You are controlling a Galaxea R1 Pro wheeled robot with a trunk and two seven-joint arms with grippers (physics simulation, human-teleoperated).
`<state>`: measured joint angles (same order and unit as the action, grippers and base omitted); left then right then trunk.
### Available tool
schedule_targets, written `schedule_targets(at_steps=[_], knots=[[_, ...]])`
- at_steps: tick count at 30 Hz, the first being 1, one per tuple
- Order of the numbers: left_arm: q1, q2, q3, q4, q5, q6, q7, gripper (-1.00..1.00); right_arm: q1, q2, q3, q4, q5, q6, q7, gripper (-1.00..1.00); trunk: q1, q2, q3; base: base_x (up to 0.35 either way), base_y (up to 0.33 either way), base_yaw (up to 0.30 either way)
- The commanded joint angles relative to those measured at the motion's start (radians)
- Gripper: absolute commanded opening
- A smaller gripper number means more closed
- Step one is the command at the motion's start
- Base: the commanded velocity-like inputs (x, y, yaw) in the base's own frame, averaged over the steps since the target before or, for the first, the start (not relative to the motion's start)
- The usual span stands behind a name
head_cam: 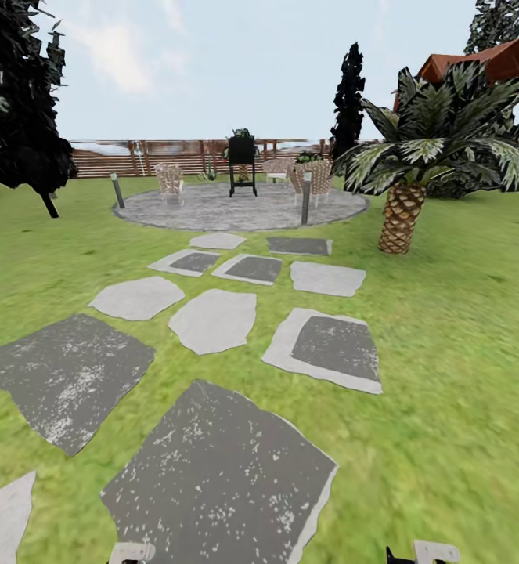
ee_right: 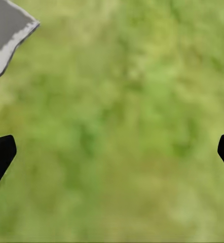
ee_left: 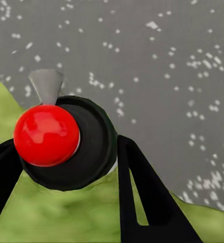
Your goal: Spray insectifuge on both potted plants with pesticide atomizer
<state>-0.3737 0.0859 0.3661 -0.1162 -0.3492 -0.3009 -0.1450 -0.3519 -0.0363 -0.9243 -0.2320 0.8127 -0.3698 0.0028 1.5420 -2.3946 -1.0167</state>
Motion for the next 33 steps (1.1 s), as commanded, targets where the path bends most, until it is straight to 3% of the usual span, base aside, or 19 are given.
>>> schedule_targets(at_steps=[1,33], knots=[[-0.001,0.0,0.009,0.001,-0.007,-0.003,-0.005,-1.0,-0.001,0.0,-0.008,0.001,0.01,-0.004,0.0,1.0,0.0,0.0,-0.001,0.339,0.113,0.001],[-0.001,0.002,0.009,0.0,-0.007,-0.003,-0.006,-1.0,-0.001,0.001,-0.008,0.002,0.01,-0.004,0.0,1.0,0.0,0.0,-0.001,0.338,0.067,0.0]])
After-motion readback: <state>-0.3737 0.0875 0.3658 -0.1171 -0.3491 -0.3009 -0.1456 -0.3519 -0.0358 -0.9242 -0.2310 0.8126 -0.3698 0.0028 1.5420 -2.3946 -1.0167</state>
